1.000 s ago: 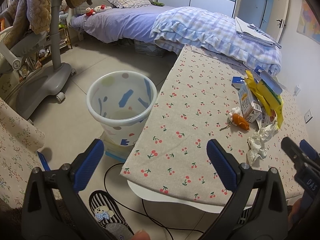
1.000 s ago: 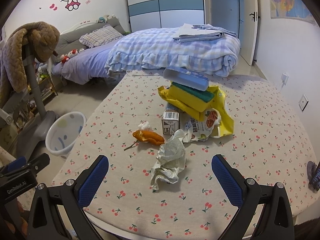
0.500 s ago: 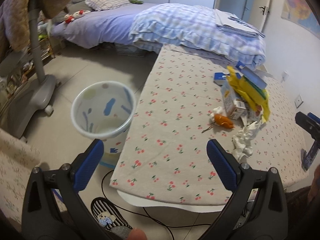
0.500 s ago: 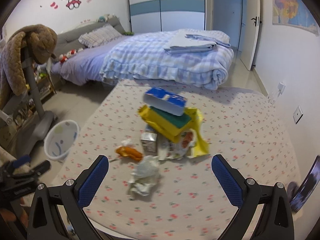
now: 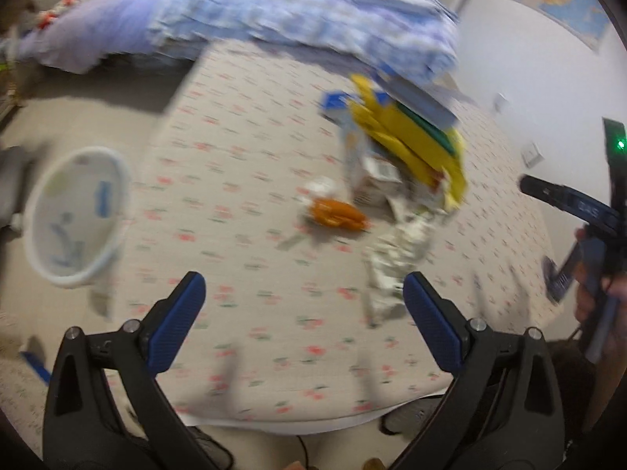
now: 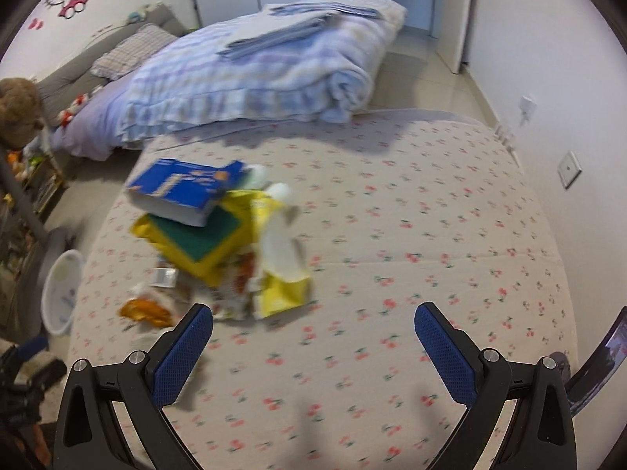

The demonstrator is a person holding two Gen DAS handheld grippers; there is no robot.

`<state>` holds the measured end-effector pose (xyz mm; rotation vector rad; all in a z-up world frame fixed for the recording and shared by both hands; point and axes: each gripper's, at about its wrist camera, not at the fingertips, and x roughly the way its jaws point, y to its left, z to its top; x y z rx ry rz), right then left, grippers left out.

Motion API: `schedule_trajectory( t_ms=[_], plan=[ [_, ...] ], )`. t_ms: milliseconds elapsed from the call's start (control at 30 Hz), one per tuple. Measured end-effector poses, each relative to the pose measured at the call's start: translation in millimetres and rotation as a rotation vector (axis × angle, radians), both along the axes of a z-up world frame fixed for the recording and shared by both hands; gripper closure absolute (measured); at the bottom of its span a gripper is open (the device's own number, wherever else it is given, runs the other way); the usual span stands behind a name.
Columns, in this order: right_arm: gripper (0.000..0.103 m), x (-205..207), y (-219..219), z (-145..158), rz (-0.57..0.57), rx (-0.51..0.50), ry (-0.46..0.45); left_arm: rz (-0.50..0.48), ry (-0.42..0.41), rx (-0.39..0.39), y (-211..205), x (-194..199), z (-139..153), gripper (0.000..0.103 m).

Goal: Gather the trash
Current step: 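Reach the left gripper to the crumpled white tissue and grasp it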

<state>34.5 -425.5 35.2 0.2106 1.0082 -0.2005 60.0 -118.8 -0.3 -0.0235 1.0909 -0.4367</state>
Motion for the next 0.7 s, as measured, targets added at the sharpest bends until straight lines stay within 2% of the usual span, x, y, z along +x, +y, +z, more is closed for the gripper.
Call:
schedule_trajectory(
  t_ms=[167, 433, 533, 600, 700],
  plan=[
    [0.000, 0.8, -18.0, -32.4, -0.022, 0.045, 0.076, -0.084, 0.061, -0.034, -42.5, 7.5, -21.0, 0.012],
    [0.000, 8.3, -32.2, -46.7, -0.002, 0.115, 0.119, -0.139, 0.111, -0.055, -80.5, 14.8, -45.9, 0.029],
    [0.000, 12.0, -39.3, -52.7, -0.008, 0.157, 0.131, -0.163, 0.122, -0.029, -92.1, 15.2, -54.8, 0.045],
    [0.000, 14.6, -39.0, -54.0, -0.007, 0.167, 0.133, -0.177, 0.131, -0.007, -97.0, 14.7, -59.7, 0.063],
    [0.000, 20.2, -38.1, -53.3, 0.002, 0.175, 0.129, -0.179, 0.111, 0.006, -97.3, 11.8, -56.5, 0.066]
  ],
)
